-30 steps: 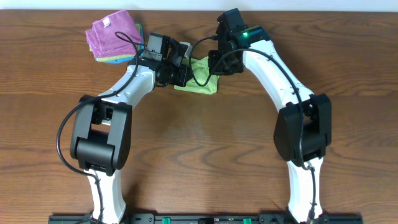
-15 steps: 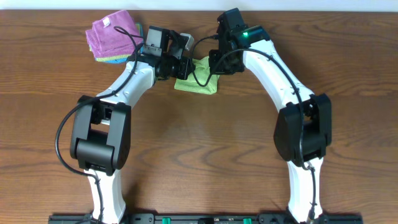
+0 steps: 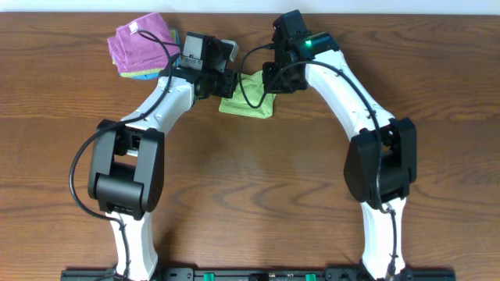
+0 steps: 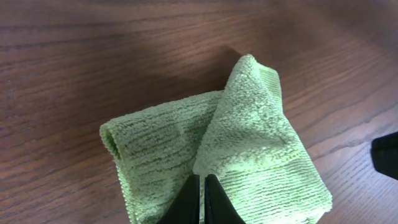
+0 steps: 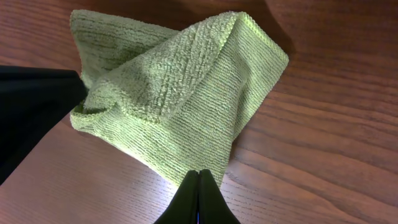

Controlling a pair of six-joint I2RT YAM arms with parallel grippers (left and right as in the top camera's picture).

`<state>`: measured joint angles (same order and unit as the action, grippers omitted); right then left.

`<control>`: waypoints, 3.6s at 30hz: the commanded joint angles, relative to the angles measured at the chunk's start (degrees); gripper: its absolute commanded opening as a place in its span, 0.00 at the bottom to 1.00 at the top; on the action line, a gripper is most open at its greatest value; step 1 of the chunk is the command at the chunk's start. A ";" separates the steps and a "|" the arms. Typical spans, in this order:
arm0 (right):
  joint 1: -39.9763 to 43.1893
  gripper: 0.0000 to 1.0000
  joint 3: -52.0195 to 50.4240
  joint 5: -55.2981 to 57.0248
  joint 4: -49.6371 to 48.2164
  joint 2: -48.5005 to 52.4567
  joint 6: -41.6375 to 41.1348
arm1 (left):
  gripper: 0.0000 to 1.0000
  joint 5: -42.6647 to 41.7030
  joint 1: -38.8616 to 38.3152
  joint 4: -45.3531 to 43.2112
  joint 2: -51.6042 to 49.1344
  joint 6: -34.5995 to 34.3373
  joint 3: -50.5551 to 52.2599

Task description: Fold the cloth

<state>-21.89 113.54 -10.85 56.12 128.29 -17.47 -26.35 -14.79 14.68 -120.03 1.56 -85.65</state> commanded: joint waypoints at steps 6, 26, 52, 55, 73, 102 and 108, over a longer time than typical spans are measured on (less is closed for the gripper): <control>-0.15 0.02 1.20 0.37 0.00 -2.19 0.87 | 0.06 1.29 0.02 0.57 -2.99 1.05 -1.75; 0.33 0.10 1.05 -7.93 -4.79 -1.70 0.79 | 0.06 -0.68 -0.68 6.05 -5.33 1.03 -1.73; -1.07 0.02 1.03 -11.23 -6.99 5.03 0.17 | 0.06 -0.68 -0.61 4.74 -5.33 1.03 -1.73; -1.07 0.02 1.03 -11.26 -8.90 5.18 0.17 | 0.06 -0.68 -0.61 4.74 -5.33 1.03 -1.73; -1.55 0.06 1.03 -11.65 -9.27 6.80 -0.92 | 0.06 -0.68 -0.61 4.28 -5.33 1.01 -1.73; -1.81 0.03 1.01 -7.96 -21.40 10.60 -2.21 | 0.06 -2.21 -0.63 4.35 -5.33 -0.07 -1.73; -1.95 0.04 1.01 -7.56 -24.63 10.88 -2.23 | 0.06 -2.23 -0.63 4.33 -5.33 -0.33 -1.73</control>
<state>-23.14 113.56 -19.25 32.10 137.64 -19.05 -28.10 -15.22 19.07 -124.75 1.48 -86.13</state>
